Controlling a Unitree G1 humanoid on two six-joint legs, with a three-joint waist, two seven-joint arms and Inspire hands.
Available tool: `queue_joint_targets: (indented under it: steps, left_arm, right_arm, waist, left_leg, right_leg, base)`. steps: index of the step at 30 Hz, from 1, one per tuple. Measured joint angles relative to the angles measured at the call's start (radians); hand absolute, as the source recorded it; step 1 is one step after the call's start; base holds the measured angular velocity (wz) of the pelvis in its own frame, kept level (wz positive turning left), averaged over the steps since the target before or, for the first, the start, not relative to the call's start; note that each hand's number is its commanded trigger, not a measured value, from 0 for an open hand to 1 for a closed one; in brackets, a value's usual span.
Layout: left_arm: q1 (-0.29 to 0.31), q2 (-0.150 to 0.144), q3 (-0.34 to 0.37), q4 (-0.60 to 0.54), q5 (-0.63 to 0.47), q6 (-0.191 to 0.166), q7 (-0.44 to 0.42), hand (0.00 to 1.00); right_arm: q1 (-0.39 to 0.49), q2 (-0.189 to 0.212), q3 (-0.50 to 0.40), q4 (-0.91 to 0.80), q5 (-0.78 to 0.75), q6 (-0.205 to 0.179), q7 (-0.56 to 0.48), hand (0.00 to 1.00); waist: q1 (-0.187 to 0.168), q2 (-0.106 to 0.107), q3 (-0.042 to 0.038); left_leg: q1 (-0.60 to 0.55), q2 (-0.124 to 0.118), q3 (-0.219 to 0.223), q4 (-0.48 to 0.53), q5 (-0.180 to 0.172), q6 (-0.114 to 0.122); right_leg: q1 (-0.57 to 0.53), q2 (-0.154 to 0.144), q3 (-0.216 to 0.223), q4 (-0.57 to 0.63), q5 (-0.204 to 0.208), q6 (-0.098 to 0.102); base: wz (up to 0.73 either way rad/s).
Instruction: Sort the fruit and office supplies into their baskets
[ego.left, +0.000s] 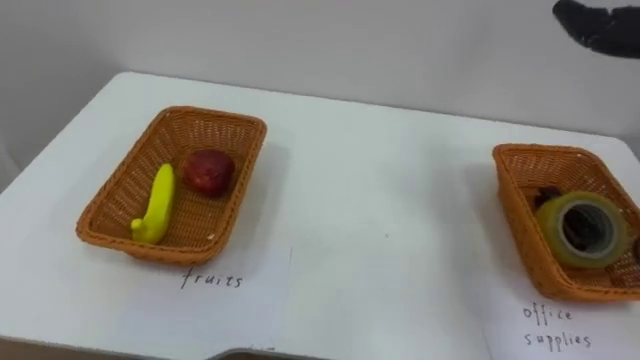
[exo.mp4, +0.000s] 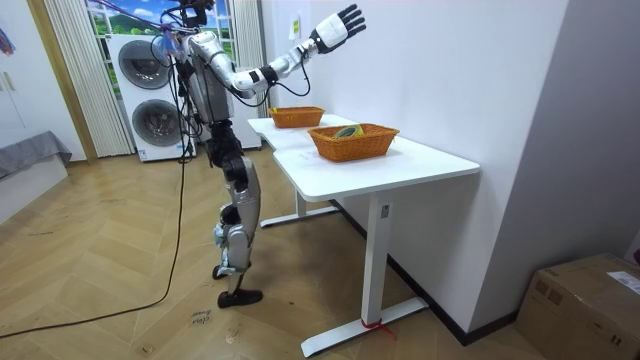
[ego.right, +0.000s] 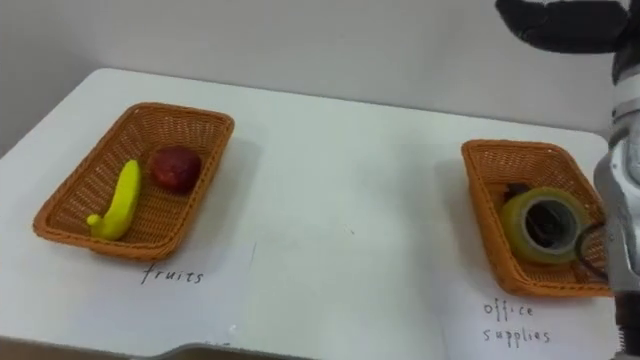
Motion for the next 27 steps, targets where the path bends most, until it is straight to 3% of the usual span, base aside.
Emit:
queue_joint_targets:
  steps: [2, 10, 16, 20, 27]
  left_arm:
    - [0.006, -0.001, 0.001, 0.0, 0.002, -0.006, 0.003, 0.0]
    - [0.027, -0.009, 0.0, 0.036, 0.003, -0.012, 0.035, 0.0]
    - [0.035, -0.009, 0.002, 0.037, 0.005, -0.012, 0.064, 0.0]
    - [0.036, -0.012, 0.002, 0.029, 0.002, -0.012, 0.076, 0.0]
    - [0.042, -0.01, 0.004, 0.011, 0.0, -0.014, 0.101, 0.0]
  right_arm:
    - [0.02, -0.002, -0.026, 0.0, 0.0, -0.001, -0.003, 0.0]
    - [0.044, -0.003, -0.149, 0.0, 0.005, -0.001, -0.092, 0.0]
    - [0.137, -0.007, -0.206, 0.0, 0.14, -0.001, -0.168, 0.0]
    - [0.204, -0.007, -0.266, 0.009, 0.195, -0.001, -0.191, 0.0]
    - [0.318, -0.007, -0.321, 0.104, 0.245, -0.001, -0.284, 0.0]
  waist:
    - [-0.01, -0.002, -0.0017]
    - [-0.058, -0.005, -0.0093]
    - [-0.076, -0.013, -0.0096]
    - [-0.111, -0.013, -0.0083]
    - [-0.112, -0.011, -0.0045]
  left_leg:
    - [0.0, 0.016, 0.022, 0.0, -0.004, -0.007]
    - [-0.01, 0.034, 0.053, 0.001, -0.004, -0.019]
    - [-0.01, 0.046, 0.073, -0.009, -0.005, -0.026]
    - [-0.013, 0.048, 0.079, -0.011, -0.006, -0.029]
    - [0.007, 0.06, 0.129, -0.02, -0.01, -0.036]
  right_leg:
    - [-0.006, 0.016, 0.014, -0.013, 0.014, -0.009]
    - [-0.034, 0.035, 0.037, -0.016, 0.021, -0.018]
    - [-0.042, 0.045, 0.054, -0.018, 0.027, -0.028]
    - [-0.047, 0.049, 0.062, -0.017, 0.028, -0.029]
    - [-0.054, 0.06, 0.091, -0.016, 0.032, -0.036]
  base:
    - [-0.33]
    - [-0.13]
    - [-0.11]
    - [-0.05]
    - [-0.21]
